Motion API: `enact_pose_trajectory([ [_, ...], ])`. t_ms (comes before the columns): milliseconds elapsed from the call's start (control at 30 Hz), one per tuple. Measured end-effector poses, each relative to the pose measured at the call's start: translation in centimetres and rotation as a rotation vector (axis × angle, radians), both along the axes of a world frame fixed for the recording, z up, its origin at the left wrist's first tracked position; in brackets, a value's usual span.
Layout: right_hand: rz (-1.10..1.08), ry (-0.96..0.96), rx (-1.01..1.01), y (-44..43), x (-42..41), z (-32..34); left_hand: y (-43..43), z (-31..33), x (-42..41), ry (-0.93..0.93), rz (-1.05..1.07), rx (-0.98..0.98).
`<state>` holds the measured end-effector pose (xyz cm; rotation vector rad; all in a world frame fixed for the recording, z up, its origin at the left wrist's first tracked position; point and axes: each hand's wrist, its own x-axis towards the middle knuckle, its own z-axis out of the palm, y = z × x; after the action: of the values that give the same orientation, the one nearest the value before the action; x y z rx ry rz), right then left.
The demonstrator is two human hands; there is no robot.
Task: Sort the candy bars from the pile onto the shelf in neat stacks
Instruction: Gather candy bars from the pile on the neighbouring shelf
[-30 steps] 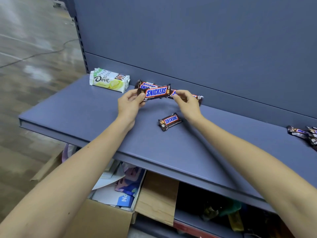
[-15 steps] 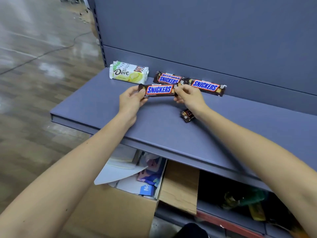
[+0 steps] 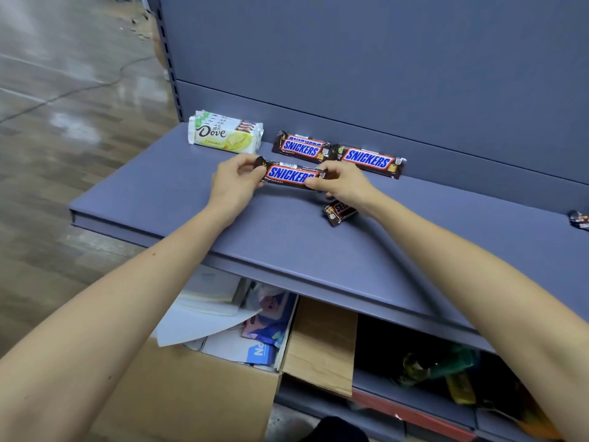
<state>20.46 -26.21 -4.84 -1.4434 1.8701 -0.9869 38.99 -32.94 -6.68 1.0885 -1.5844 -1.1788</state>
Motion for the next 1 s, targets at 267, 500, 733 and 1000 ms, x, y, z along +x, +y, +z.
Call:
enact_pose_trajectory([
  [267,-0.187,0.346,-0.023,-2.0,-0.9,-1.2,0.0,-2.0,0.3,-0.380,0.073,-0.245],
  [500,-0.361,0.395,-0.012,-4.5,-1.1,-1.1,-0.4,-2.4,0.2,-0.468,0.036,-0.301],
  [733,-0.407,0.497,0.009,-6.1,-1.2,-0.6,-0.9,-2.6,0.1,-0.458,0.048,-0.281],
  [1000,-0.350,0.528,-0.017,-5.6,-1.7,-0.9,-0.9,-2.3,0.0,-0.475,0.041,-0.261],
])
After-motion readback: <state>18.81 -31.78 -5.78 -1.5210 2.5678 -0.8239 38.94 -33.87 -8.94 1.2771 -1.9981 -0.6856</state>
